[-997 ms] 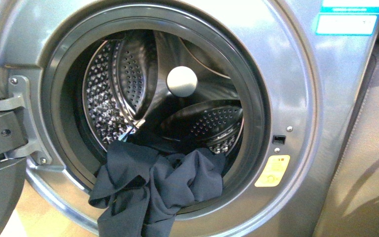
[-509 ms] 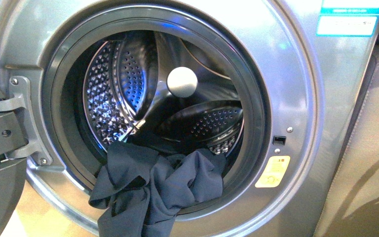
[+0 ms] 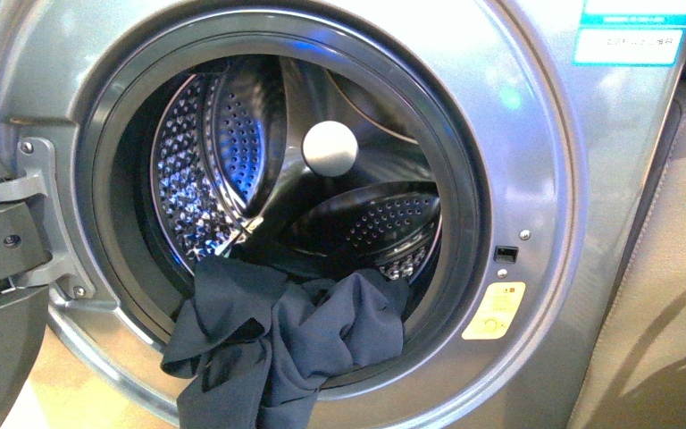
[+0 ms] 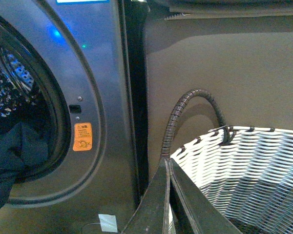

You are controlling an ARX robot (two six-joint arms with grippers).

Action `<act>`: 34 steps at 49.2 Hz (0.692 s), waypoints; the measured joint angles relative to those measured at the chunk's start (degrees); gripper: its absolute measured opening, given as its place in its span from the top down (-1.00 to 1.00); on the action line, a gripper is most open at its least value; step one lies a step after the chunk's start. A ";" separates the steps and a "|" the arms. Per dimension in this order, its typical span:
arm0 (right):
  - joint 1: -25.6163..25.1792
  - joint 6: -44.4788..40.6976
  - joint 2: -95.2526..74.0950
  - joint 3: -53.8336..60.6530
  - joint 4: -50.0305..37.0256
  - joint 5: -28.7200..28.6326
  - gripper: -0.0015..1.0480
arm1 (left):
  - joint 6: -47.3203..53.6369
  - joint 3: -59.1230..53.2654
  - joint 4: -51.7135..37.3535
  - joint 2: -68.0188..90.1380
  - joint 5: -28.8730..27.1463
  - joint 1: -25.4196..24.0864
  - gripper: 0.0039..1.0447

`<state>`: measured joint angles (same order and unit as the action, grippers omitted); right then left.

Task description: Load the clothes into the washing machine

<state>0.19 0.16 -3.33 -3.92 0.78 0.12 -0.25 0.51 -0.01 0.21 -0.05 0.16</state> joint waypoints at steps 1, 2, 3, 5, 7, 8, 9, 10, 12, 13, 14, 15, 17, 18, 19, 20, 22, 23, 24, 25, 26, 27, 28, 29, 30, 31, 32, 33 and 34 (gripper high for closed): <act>0.00 -0.02 0.11 0.17 0.00 0.02 0.95 | 0.00 0.00 0.00 0.00 0.00 0.00 0.94; 0.00 0.00 0.20 0.31 -0.02 0.02 0.95 | 0.00 0.00 0.00 0.00 -0.02 0.00 0.94; 0.00 0.00 0.31 0.46 -0.09 0.00 0.95 | 0.00 0.00 0.00 0.00 -0.02 0.00 0.94; 0.00 -0.02 0.48 0.72 -0.09 0.02 0.95 | 0.00 0.00 0.00 0.00 -0.02 0.00 0.94; 0.00 0.00 0.66 0.94 -0.11 0.00 0.95 | 0.00 0.00 0.00 0.00 0.00 0.00 0.94; -0.02 0.00 0.74 1.03 -0.11 0.00 0.95 | 0.00 0.00 0.00 0.00 -0.02 0.00 0.94; -0.02 0.00 0.81 1.11 -0.15 0.00 0.95 | 0.00 0.00 0.00 0.00 -0.02 0.00 0.94; 0.00 0.00 0.90 1.20 -0.20 0.00 0.95 | 0.00 0.00 0.00 0.00 -0.02 0.00 0.94; -0.02 0.00 1.60 1.77 -0.46 0.00 0.95 | 0.00 0.00 0.00 0.00 -0.02 0.00 0.94; -0.02 0.00 2.01 2.12 -0.55 0.00 0.95 | 0.00 0.00 0.00 0.00 0.00 0.00 0.94; -0.02 0.00 2.27 2.54 -0.57 -0.02 0.95 | 0.00 0.00 0.00 0.00 0.00 0.00 0.94; -0.02 -0.02 2.69 3.02 -0.57 -0.02 0.95 | 0.00 0.00 0.00 0.00 -0.02 0.00 0.94; -0.02 -0.02 2.99 3.58 -0.57 -0.02 0.95 | 0.00 0.00 0.00 0.00 -0.04 0.00 0.94; -0.02 -0.02 2.99 3.63 -0.55 0.00 0.95 | 0.00 0.00 0.00 0.00 -0.04 0.00 0.94; -0.02 0.00 2.99 3.63 -0.55 0.00 0.95 | 0.00 0.00 0.00 0.00 -0.02 0.00 0.94; -0.02 0.00 2.99 3.63 -0.57 0.02 0.95 | 0.00 0.00 0.00 0.00 0.00 0.00 0.94; -0.04 0.00 3.08 3.63 -0.57 0.00 0.95 | 0.00 0.00 0.00 0.00 -0.02 0.00 0.94; -0.04 0.00 3.08 3.63 -0.57 -0.02 0.95 | 0.00 0.00 0.00 0.00 -0.02 0.00 0.94; -0.04 0.00 3.08 3.63 -0.57 -0.02 0.95 | 0.00 0.00 0.00 0.00 -0.04 0.00 0.94; -0.04 0.00 3.08 3.63 -0.57 -0.02 0.95 | 0.00 0.00 0.00 0.00 -0.04 0.00 0.94; -0.04 0.00 3.08 3.63 -0.57 0.00 0.95 | 0.00 0.00 0.00 0.00 -0.02 0.00 0.94; -0.04 0.00 3.08 3.63 -0.57 0.00 0.95 | 0.00 0.00 0.00 0.00 -0.02 0.00 0.94; -0.04 0.00 3.08 3.63 -0.57 0.00 0.95 | 0.00 0.00 0.00 0.00 -0.02 0.00 0.94; -0.04 0.00 3.08 3.63 -0.57 0.00 0.95 | 0.00 0.00 0.00 0.00 -0.02 0.00 0.94; -0.04 0.00 3.08 3.63 -0.57 0.00 0.95 | 0.00 0.00 0.00 0.00 -0.02 0.00 0.94; -0.04 0.00 3.08 3.63 -0.57 0.00 0.95 | 0.00 0.00 0.00 0.00 -0.02 0.00 0.94; -0.04 0.00 3.08 3.63 -0.57 0.00 0.95 | 0.00 0.00 0.00 0.00 -0.02 0.00 0.94; -0.04 0.00 3.08 3.63 -0.57 0.00 0.95 | 0.00 0.00 0.00 0.00 -0.02 0.00 0.94; -0.04 0.00 3.08 3.63 -0.57 -0.02 0.95 | 0.00 0.00 0.00 0.00 -0.02 0.00 0.94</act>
<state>0.14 0.16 -0.25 -0.30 0.21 0.10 -0.25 0.51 -0.01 0.21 -0.08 0.16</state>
